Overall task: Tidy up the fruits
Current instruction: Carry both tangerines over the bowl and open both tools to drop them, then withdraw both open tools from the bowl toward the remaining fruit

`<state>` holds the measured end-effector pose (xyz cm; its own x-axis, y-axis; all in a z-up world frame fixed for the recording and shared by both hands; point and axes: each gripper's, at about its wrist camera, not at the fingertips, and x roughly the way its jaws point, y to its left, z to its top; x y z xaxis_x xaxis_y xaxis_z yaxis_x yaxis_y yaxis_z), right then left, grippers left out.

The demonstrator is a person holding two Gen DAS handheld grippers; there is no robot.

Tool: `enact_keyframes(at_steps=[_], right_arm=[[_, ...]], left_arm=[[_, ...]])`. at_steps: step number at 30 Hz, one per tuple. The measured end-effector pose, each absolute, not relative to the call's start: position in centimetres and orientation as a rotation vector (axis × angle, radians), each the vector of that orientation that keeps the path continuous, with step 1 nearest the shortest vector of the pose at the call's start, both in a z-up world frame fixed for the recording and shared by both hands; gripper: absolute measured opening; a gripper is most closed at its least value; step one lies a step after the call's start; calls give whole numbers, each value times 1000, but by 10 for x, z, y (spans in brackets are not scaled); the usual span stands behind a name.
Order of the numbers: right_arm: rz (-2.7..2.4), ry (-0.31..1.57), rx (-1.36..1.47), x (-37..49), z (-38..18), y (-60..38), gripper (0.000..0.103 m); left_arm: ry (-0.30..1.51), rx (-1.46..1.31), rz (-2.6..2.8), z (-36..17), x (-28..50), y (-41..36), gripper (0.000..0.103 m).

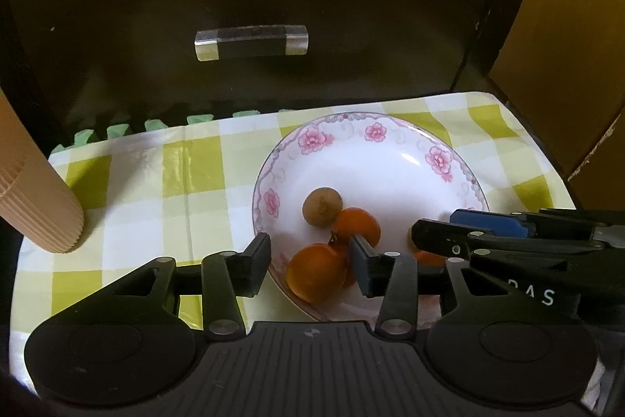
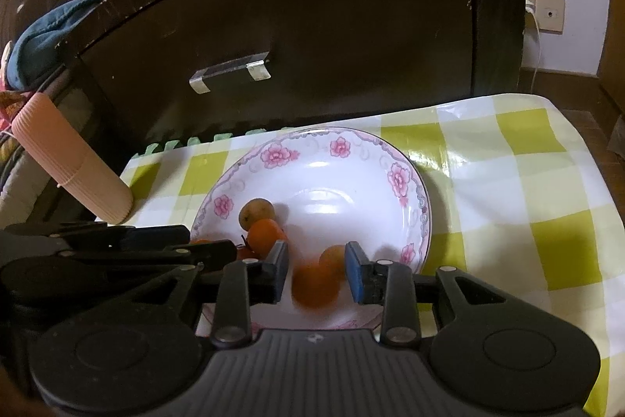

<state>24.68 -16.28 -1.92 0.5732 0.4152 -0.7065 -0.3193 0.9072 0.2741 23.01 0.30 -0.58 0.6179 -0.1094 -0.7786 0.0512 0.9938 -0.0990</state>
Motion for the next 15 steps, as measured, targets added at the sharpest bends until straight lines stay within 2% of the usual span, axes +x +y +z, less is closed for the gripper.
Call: enact_keyframes(at_steps=[15], right_arm=[[435,821,124,227,1,-164,36]], left_arm=[[854,-83,-98,15,209,10,62]])
